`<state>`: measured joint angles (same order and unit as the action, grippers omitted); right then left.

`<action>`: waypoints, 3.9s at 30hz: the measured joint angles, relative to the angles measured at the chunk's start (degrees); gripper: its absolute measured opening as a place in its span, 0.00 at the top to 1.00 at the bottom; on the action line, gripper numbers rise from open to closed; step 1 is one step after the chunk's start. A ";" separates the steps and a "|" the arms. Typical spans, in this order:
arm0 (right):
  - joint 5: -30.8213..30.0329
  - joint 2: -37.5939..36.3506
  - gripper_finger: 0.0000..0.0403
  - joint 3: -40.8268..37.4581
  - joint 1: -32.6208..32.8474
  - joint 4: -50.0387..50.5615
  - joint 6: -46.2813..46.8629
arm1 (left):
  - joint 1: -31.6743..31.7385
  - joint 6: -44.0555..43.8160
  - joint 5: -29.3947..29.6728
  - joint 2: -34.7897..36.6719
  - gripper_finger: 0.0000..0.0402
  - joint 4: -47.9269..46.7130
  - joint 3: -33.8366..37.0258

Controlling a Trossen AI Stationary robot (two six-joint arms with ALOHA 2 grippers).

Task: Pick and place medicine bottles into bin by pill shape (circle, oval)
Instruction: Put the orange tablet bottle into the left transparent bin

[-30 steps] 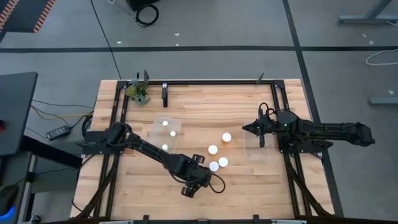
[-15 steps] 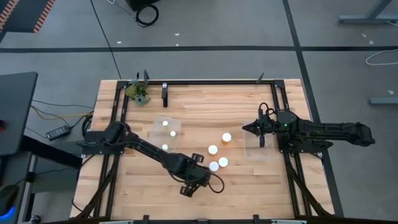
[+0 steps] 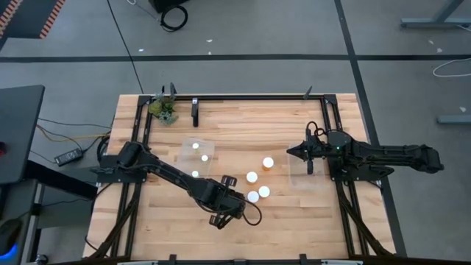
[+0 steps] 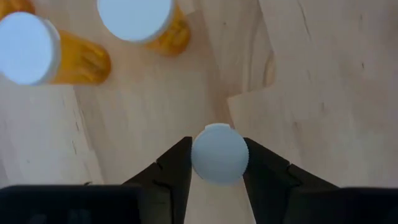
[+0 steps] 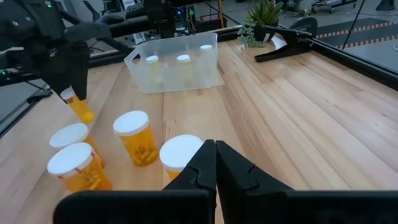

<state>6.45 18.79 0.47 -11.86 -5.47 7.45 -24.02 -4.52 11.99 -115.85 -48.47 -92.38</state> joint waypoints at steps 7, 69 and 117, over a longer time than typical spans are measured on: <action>0.01 0.00 0.98 0.00 0.00 0.19 0.01 | -0.37 -0.68 1.34 0.00 0.68 -1.31 0.01; -0.01 0.00 0.98 0.00 0.00 0.19 -0.01 | 7.24 -20.40 16.37 42.75 0.67 2.57 46.07; 0.01 0.00 0.98 0.00 0.00 0.21 0.00 | 7.24 -25.91 15.04 42.73 0.53 4.27 50.97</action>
<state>6.46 18.79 0.47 -11.86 -5.26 7.45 -16.78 -30.43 27.03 -73.12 -44.20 -41.41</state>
